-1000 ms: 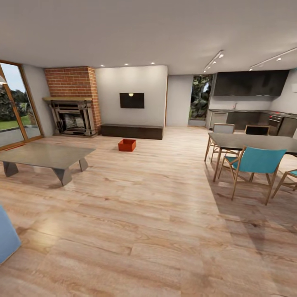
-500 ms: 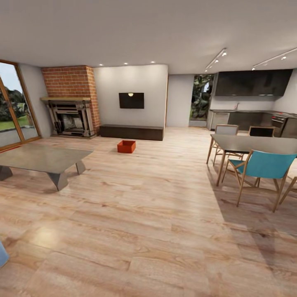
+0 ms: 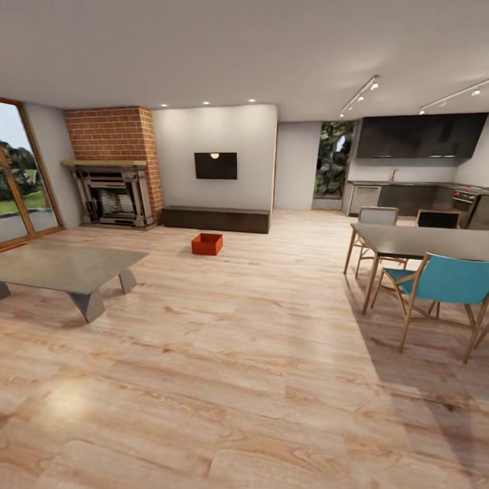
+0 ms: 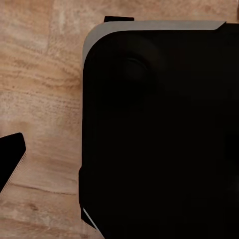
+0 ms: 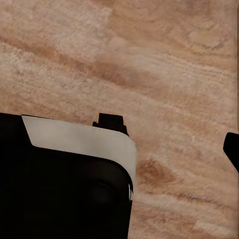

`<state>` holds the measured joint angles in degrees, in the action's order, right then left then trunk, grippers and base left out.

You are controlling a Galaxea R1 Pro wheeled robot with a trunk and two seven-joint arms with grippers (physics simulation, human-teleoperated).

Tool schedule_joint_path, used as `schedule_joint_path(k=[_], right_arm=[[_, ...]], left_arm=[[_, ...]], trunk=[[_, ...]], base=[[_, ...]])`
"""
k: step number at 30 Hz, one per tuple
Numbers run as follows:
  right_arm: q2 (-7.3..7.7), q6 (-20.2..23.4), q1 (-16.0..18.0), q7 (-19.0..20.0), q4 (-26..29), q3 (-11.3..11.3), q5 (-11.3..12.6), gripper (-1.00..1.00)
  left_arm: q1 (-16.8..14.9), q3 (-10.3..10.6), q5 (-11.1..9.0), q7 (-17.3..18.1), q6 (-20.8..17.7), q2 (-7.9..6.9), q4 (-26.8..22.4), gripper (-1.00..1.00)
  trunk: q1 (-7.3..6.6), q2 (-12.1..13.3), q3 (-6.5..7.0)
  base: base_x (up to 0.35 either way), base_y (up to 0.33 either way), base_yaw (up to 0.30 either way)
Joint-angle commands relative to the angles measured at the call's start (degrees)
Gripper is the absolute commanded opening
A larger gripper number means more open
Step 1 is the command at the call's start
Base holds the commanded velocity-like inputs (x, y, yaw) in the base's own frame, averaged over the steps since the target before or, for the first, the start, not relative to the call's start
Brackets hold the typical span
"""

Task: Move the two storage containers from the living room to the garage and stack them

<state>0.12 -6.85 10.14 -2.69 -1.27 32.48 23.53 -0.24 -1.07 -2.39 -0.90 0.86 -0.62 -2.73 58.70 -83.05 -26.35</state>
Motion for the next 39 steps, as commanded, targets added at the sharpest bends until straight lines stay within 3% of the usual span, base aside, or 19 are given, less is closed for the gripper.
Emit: schedule_joint_path(k=[1, 39], right_arm=[[-0.03, -0.3, 0.1, 0.0, -0.1, 0.5, 0.5, 1.0], [-0.03, -0.3, 0.1, 0.0, -0.1, 0.5, 0.5, 1.0]], left_arm=[[0.0, -0.1, -0.2, -0.1, 0.1, 0.01, 0.0, 1.0], [0.0, -0.1, -0.3, -0.1, 0.1, -0.06, 0.0, 1.0]], trunk=[[0.03, 0.0, -0.06], [0.03, 0.0, -0.06]], base=[[0.323, 0.0, 0.0], [0.323, 0.0, 0.0]])
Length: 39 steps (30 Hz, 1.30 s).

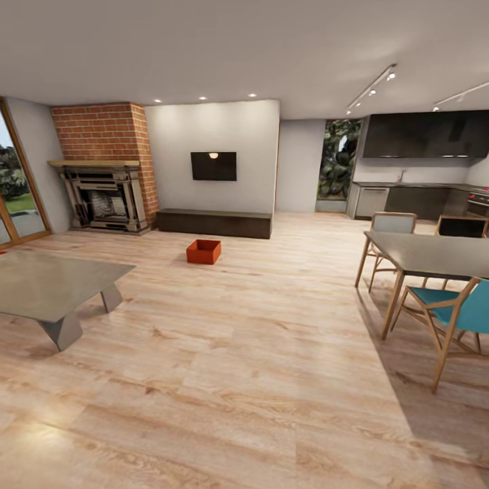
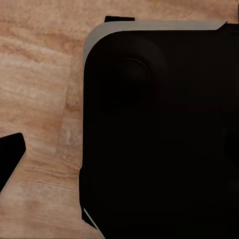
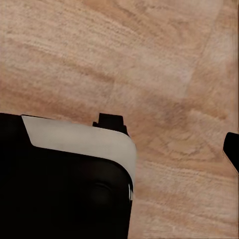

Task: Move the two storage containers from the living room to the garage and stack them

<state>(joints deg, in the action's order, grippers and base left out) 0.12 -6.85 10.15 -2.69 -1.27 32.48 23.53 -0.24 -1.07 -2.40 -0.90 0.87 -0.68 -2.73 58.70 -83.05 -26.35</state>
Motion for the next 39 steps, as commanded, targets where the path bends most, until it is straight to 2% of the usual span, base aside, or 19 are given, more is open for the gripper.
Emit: schedule_joint_path(k=[1, 39], right_arm=[[-0.05, -0.3, 0.1, 0.0, -0.1, 0.5, 0.5, 1.0], [-0.1, -0.3, 0.1, 0.0, -0.1, 0.5, 0.5, 1.0]], left_arm=[[0.0, -0.1, -0.2, -0.1, 0.1, 0.0, 0.0, 1.0], [0.0, -0.1, -0.2, -0.1, 0.1, 0.01, 0.0, 1.0]], trunk=[[0.03, 0.0, -0.06], [0.03, 0.0, -0.06]], base=[[0.323, 0.0, 0.0], [0.323, 0.0, 0.0]])
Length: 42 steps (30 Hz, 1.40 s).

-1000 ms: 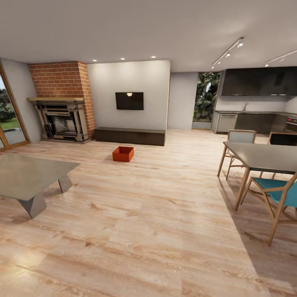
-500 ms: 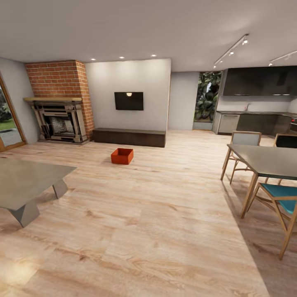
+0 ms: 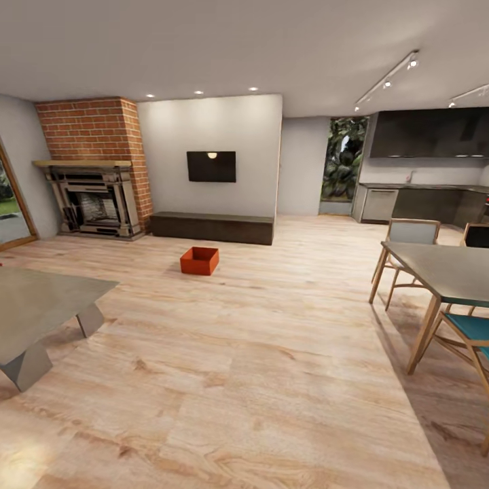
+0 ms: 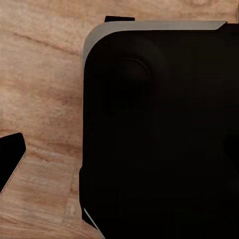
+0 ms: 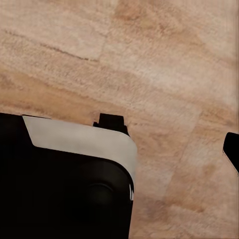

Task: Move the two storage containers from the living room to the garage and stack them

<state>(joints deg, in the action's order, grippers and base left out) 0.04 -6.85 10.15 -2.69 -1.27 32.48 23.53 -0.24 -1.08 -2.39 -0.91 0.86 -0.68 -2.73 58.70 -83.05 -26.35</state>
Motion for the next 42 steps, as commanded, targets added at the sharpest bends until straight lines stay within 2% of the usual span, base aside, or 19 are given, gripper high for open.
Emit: schedule_joint_path(k=[1, 31, 42], right_arm=[[-0.03, -0.3, 0.1, 0.0, -0.1, 0.5, 0.5, 1.0], [-0.02, -0.3, 0.1, 0.0, -0.1, 0.5, 0.5, 1.0], [-0.04, -0.3, 0.1, 0.0, -0.1, 0.5, 0.5, 1.0]], left_arm=[[0.0, -0.1, -0.2, -0.1, 0.1, 0.02, 0.0, 1.0], [0.0, -0.1, -0.2, -0.1, 0.1, 0.04, 0.0, 1.0], [0.0, -0.1, -0.3, -0.1, 0.0, 0.06, 0.0, 1.0]], trunk=[[0.03, 0.0, -0.06], [0.03, 0.0, -0.06], [0.03, 0.0, -0.06]], base=[[0.323, 0.0, 0.0], [0.322, 0.0, 0.0], [0.198, 0.0, 0.0]])
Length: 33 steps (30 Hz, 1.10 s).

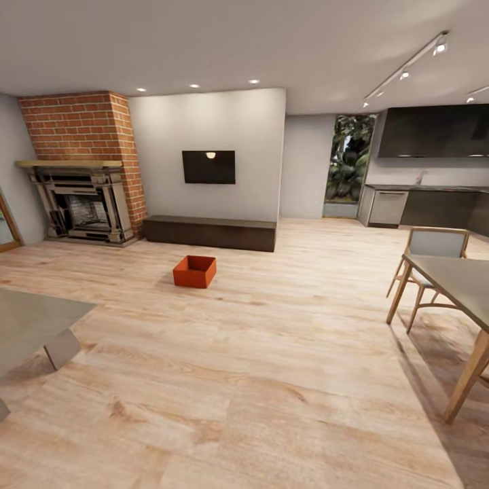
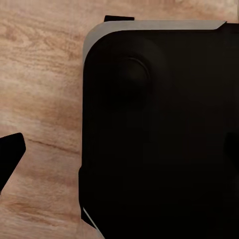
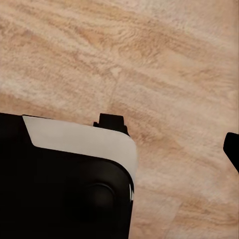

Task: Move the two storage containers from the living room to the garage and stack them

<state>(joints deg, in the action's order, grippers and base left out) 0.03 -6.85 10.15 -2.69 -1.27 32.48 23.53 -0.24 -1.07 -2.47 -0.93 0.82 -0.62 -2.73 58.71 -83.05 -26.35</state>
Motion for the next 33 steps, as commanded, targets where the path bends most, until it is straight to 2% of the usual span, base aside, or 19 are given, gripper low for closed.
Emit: schedule_joint_path(k=[1, 10, 33], right_arm=[[-0.03, -0.3, 0.0, 0.0, -0.1, 0.5, 0.5, 1.0], [0.02, -0.3, 0.1, 0.0, -0.1, 0.5, 0.5, 1.0], [-0.03, -0.3, 0.1, 0.0, -0.1, 0.5, 0.5, 1.0]], left_arm=[[0.0, -0.1, -0.3, -0.1, 0.1, 0.01, 0.0, 1.0], [0.0, -0.1, -0.3, 0.0, 0.1, 0.01, 0.0, 1.0], [0.0, -0.1, -0.3, 0.0, 0.1, -0.01, 0.0, 1.0]], trunk=[[0.01, 0.0, -0.06], [0.01, 0.0, -0.06], [0.01, 0.0, -0.06]], base=[[0.16, 0.0, 0.0], [0.16, 0.0, 0.0], [0.32, 0.0, 0.0]])
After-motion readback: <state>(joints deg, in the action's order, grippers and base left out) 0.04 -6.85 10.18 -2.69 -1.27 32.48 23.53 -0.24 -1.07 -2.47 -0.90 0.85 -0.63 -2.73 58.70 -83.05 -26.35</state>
